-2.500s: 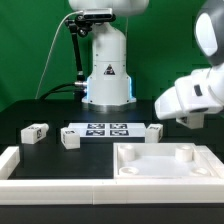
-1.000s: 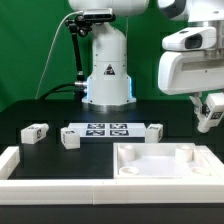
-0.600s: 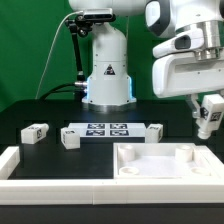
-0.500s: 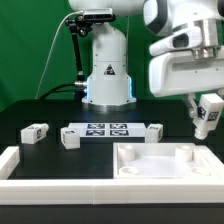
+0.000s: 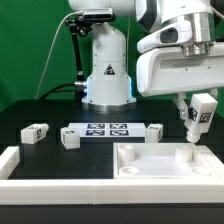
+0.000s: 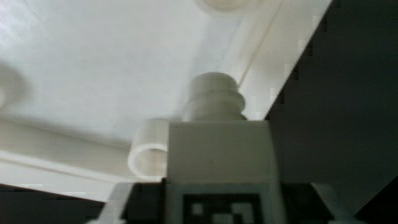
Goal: Assemble one leg
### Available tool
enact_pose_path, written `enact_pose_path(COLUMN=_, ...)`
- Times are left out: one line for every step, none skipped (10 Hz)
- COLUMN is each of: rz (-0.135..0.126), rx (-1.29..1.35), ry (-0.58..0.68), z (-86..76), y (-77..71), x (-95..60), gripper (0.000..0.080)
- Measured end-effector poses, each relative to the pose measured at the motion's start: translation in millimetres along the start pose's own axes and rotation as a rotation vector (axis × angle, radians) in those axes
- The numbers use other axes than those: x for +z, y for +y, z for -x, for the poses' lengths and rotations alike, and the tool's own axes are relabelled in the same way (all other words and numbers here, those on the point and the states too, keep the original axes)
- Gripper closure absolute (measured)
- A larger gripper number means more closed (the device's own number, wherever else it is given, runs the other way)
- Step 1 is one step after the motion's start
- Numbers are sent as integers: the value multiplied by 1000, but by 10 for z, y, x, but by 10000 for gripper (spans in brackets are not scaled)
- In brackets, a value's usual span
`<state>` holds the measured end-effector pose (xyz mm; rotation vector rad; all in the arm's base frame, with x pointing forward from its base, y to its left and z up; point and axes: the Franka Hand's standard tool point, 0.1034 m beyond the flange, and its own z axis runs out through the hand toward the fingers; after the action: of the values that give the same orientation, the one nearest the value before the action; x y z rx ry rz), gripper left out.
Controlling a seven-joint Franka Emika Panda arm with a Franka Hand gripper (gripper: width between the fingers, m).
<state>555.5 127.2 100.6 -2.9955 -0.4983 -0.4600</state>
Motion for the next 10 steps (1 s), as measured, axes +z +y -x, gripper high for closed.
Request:
enact_pose_path(rz=-1, rx=0, ry=-9, z=16, y=-4, x=9, gripper=512)
enact_pose_path(rz=6, rx=-32, ry=41, z=-52, y=46, x=27, gripper=512)
enact_pose_path(rz=25, rx=-53, ry=151, z=-140, y=139, x=72, gripper=512)
enact_pose_path(rz=28, rx=-58, ry=168, z=-158, y=194, x=156, gripper=512)
enact_pose_path(rz=23, rx=-61, ry=148, z=-245, y=202, x=183, gripper=512)
enact_pose_path(rz=23, rx=-64, ry=154, z=-328, y=212, x=196, gripper=512)
enact_pose_path(rz=23, rx=-66, ry=155, z=-359, y=234, x=245, gripper=512)
enact_pose_path(rz=22, rx=-67, ry=156, z=-385, y=249, x=289, gripper=512)
enact_pose_path(rz=20, rx=-65, ry=157, z=-383, y=251, x=341, gripper=512)
enact_pose_path(rz=22, rx=-63, ry=171, z=-384, y=253, x=376, gripper=512)
